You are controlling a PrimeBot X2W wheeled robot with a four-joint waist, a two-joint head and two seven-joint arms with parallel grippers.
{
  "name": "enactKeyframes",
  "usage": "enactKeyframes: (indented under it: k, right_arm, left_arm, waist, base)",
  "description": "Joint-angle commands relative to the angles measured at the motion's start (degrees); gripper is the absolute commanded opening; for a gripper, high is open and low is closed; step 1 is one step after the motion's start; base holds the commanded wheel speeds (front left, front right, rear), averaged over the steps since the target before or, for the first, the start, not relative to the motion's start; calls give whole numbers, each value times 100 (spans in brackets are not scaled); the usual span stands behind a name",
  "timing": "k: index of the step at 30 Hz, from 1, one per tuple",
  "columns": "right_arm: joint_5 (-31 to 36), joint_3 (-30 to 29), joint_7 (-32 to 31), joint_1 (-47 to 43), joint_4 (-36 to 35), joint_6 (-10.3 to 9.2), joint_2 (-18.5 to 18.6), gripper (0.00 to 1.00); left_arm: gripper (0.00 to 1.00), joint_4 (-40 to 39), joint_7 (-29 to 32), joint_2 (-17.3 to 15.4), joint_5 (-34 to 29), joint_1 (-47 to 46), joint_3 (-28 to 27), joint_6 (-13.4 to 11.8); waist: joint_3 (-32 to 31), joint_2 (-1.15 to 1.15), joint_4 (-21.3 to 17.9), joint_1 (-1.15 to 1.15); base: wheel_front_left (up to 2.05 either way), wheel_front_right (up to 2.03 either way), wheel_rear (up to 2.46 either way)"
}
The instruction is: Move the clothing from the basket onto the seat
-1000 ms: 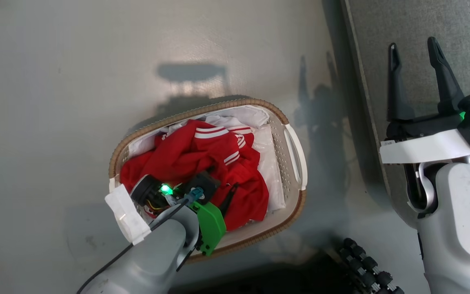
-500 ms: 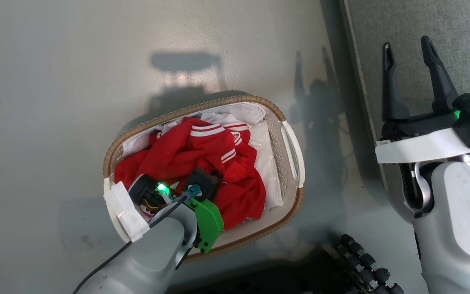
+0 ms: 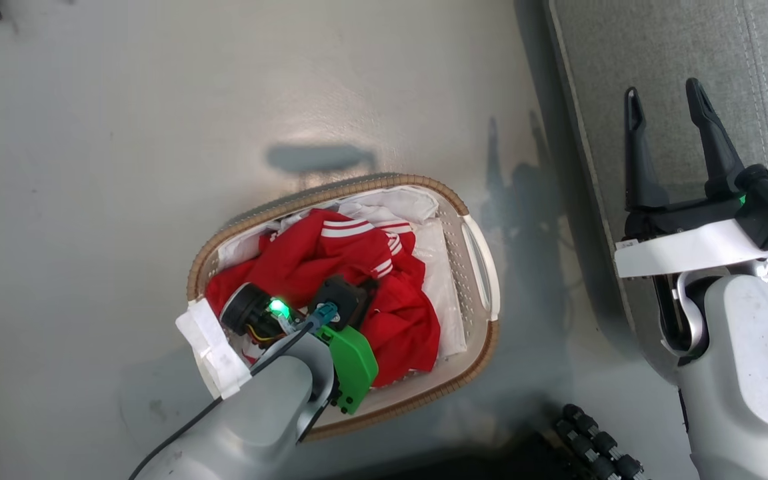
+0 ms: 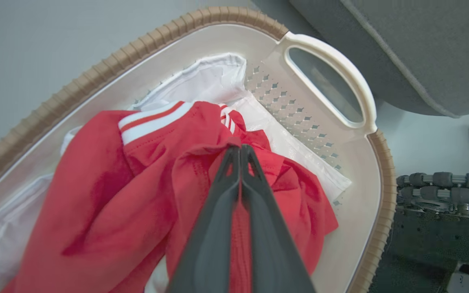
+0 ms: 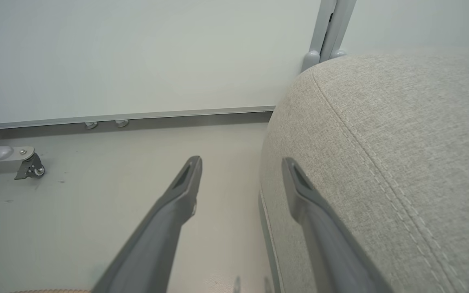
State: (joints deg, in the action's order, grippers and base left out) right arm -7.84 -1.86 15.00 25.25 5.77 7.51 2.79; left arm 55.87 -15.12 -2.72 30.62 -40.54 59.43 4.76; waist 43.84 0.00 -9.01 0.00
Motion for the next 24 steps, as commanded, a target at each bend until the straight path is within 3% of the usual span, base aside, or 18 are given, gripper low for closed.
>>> enactKeyframes:
  k: [1,24]
  right_arm:
    - [33,-33,28,-76,22,-4,20,100]
    - [344,-372,28,-717,216,-4,21,100]
  left_arm:
    - [0,-79,-3,-31,-82,113,-36,-13]
    - [0,-1655,-5,-169,-597,1266,-796,208]
  waist:
    - [-203,0,92,0]
    - [-1733,0,680,0]
  base:
    - [0,0,0]
    - [0,0,0]
